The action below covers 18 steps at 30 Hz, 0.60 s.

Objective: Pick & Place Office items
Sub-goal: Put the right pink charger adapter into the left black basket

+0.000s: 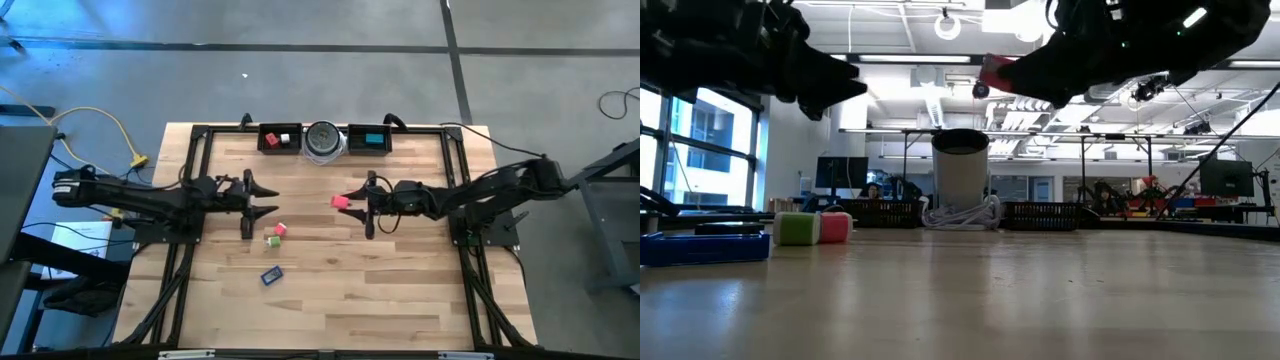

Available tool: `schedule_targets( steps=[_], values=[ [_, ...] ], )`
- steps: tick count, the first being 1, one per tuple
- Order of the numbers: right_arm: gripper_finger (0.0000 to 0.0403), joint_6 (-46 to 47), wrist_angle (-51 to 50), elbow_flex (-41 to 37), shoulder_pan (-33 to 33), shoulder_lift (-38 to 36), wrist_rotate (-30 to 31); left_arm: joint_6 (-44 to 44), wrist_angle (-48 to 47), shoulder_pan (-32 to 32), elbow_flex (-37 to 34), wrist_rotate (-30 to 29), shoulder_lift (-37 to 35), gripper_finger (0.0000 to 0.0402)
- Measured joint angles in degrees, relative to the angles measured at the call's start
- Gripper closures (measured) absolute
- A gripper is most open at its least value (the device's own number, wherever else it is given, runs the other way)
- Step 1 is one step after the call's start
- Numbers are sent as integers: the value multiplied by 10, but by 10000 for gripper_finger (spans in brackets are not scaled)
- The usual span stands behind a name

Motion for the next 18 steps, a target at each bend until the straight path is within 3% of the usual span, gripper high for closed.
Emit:
schedule_targets(
  steps=[7, 18],
  values=[
    [258, 4, 3, 35, -3, 46, -18, -22, 81, 1, 0, -7, 63, 201],
    [258, -24, -58, 136, -20, 121, -74, -56, 88, 8, 26, 32, 125, 201]
  ],
)
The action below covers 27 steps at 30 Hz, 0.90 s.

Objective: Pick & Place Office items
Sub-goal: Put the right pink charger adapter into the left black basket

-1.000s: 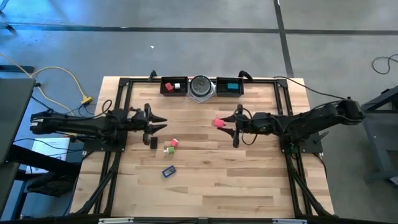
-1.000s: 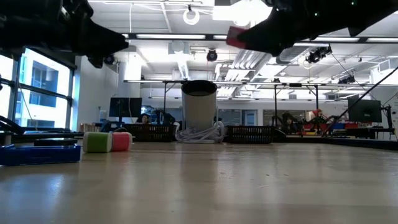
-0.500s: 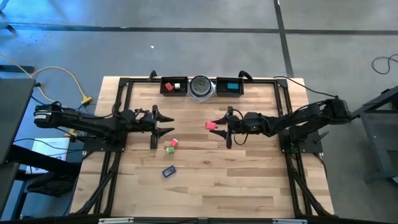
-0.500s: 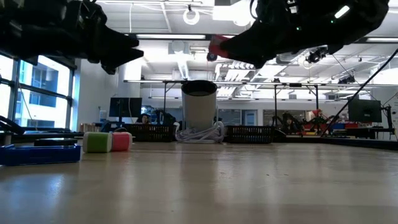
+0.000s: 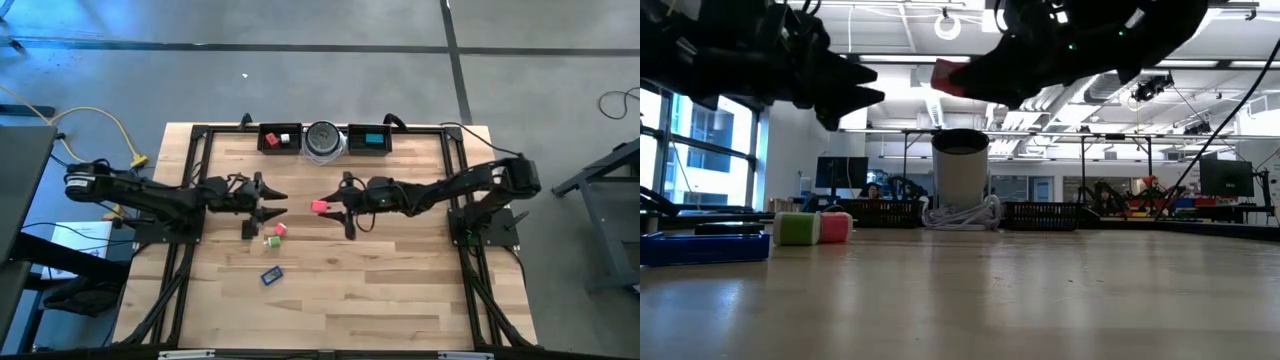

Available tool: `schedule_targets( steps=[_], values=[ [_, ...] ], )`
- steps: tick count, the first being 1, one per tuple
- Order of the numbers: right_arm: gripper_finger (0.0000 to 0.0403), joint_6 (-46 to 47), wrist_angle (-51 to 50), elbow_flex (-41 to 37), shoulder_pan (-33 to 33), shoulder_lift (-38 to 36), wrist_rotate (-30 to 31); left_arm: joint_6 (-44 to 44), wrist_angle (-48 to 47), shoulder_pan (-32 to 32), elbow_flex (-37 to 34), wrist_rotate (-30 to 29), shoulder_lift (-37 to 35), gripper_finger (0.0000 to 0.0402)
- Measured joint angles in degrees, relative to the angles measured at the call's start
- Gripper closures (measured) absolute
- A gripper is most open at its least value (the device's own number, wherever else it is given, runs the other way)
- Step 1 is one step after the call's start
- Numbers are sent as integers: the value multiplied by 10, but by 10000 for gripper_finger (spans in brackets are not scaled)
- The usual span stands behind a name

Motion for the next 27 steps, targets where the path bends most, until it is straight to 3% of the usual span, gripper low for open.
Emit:
schedule_targets(
  steps=[11, 27],
  values=[
    [258, 17, -69, 39, -17, 10, -40, 8, -18, 8, 62, 56, 75, 200],
    [258, 15, -101, 61, -17, 10, -51, 14, -45, 15, 119, 66, 120, 200]
  ],
)
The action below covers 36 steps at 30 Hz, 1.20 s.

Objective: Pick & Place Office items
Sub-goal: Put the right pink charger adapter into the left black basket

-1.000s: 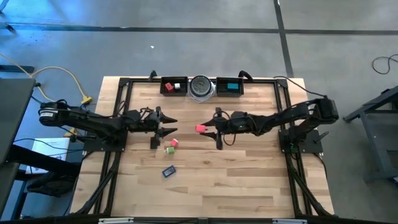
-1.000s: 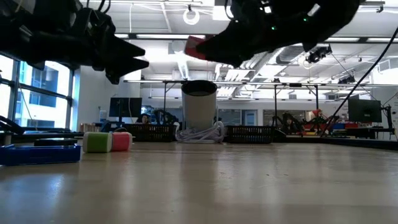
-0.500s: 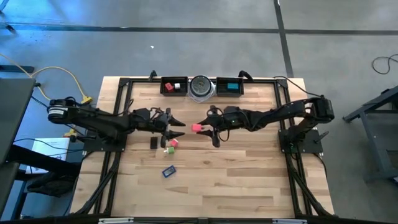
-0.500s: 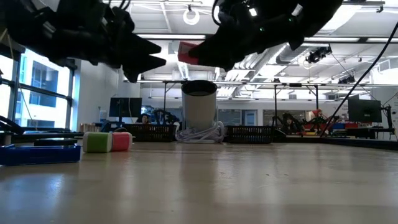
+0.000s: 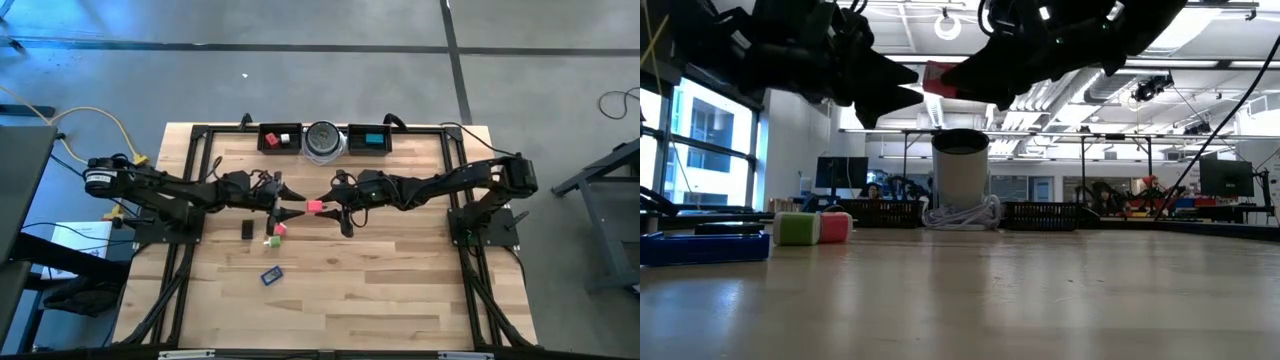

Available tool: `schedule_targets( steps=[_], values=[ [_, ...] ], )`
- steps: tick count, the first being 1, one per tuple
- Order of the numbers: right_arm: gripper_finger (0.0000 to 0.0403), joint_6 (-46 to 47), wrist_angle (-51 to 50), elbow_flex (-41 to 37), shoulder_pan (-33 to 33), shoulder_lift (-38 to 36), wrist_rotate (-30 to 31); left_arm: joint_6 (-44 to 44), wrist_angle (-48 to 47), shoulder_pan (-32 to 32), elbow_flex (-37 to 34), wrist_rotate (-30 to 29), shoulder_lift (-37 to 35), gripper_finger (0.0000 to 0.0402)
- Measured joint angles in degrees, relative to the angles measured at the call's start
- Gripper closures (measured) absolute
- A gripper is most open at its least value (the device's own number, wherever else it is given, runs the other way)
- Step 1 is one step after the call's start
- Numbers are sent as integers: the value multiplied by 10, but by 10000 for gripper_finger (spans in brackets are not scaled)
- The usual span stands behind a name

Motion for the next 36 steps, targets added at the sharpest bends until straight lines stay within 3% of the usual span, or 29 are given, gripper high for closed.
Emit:
schedule_targets(
  steps=[10, 17, 24, 36],
  values=[
    [258, 13, -63, 0, 0, 0, -14, 10, -160, 0, 72, 0, 0, 200],
    [258, 14, -119, 6, 0, 0, -10, -1, -206, 3, 95, 20, 0, 200],
    [258, -29, -270, 97, 0, 10, 16, -25, -210, 17, 94, 54, 30, 200],
    [258, -84, -485, 230, -14, 109, -48, -27, -202, 14, 95, 60, 37, 200]
  ],
)
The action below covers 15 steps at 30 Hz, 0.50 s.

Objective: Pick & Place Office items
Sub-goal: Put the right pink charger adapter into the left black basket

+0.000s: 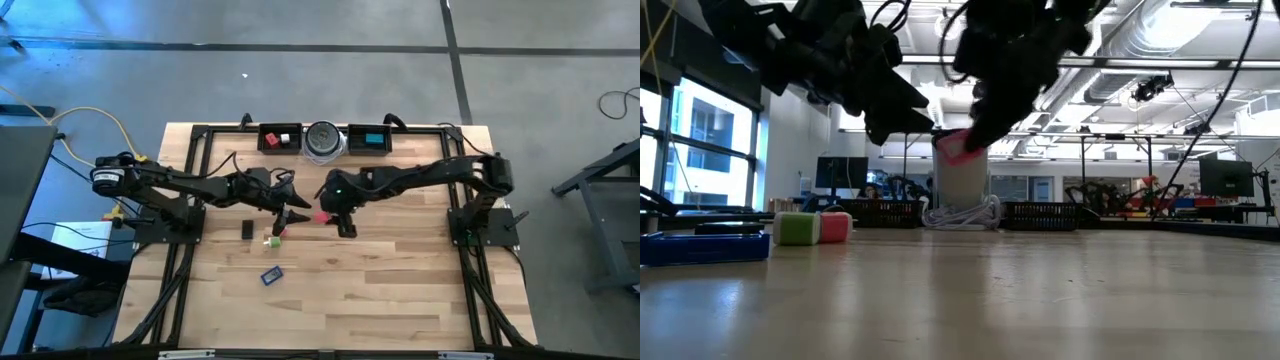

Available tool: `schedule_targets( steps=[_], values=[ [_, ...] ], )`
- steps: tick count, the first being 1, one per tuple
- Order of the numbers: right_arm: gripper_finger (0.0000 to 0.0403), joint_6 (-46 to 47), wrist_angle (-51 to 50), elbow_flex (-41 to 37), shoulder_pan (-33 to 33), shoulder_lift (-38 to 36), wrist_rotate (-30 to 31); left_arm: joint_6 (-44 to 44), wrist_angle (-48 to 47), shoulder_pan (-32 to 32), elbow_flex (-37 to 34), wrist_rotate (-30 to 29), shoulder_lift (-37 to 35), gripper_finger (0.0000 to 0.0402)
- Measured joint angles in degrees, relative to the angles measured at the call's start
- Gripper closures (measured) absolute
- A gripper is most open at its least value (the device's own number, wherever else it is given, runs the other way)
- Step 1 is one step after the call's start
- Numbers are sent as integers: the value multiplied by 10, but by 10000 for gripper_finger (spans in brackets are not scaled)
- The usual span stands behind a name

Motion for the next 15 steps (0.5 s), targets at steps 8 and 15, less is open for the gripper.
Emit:
schedule_targets(
  steps=[8, 15],
  values=[
    [258, -44, -55, 71, 3, 41, 2, -5, -25, -11, 0, 1, 2, 200],
    [258, -59, -70, 104, 3, 41, 4, -9, -27, -12, 1, 12, 29, 200]
  ],
)
